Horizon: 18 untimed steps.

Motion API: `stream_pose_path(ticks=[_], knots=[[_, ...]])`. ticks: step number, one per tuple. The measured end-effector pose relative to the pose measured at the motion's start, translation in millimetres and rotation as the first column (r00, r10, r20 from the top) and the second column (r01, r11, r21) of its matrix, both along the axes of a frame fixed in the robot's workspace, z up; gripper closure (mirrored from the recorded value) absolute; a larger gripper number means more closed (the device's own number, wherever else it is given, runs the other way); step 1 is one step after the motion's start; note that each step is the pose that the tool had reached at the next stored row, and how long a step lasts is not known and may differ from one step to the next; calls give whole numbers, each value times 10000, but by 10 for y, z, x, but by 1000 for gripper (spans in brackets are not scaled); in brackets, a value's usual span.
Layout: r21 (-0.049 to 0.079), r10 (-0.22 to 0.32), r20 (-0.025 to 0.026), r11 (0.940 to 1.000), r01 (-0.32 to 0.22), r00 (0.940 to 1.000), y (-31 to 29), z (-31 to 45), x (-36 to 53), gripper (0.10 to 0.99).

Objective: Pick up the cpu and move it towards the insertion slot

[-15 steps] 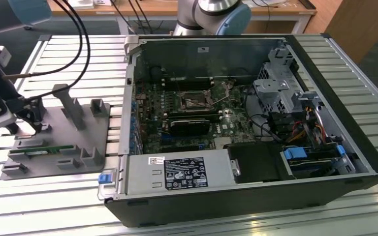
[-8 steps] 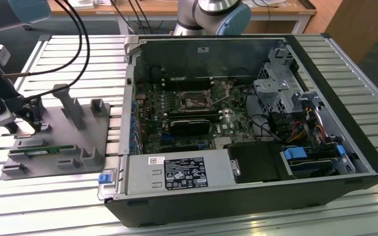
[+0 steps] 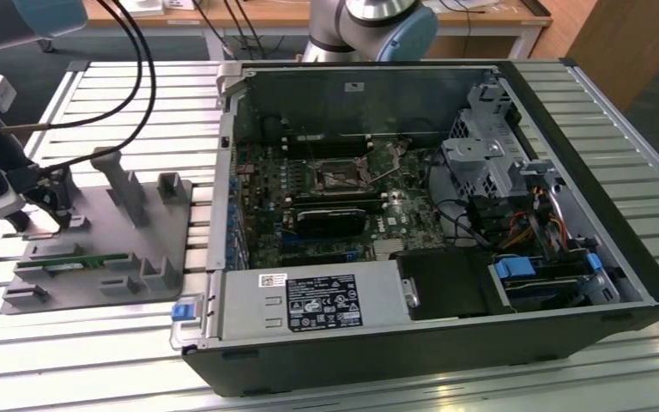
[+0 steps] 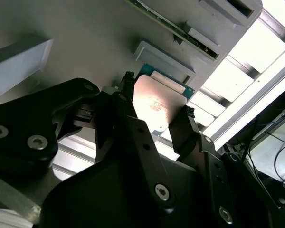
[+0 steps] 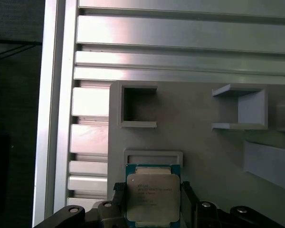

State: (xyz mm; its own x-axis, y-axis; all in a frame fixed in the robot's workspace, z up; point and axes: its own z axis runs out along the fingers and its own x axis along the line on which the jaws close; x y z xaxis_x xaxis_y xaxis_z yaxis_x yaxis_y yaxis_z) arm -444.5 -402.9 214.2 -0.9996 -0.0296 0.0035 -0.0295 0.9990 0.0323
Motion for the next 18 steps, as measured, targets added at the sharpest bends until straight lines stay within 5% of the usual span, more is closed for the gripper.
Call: stream_pose_path(ticks=[18], knots=[[1, 1, 1, 10000, -1, 10000, 0, 87, 0, 545]])
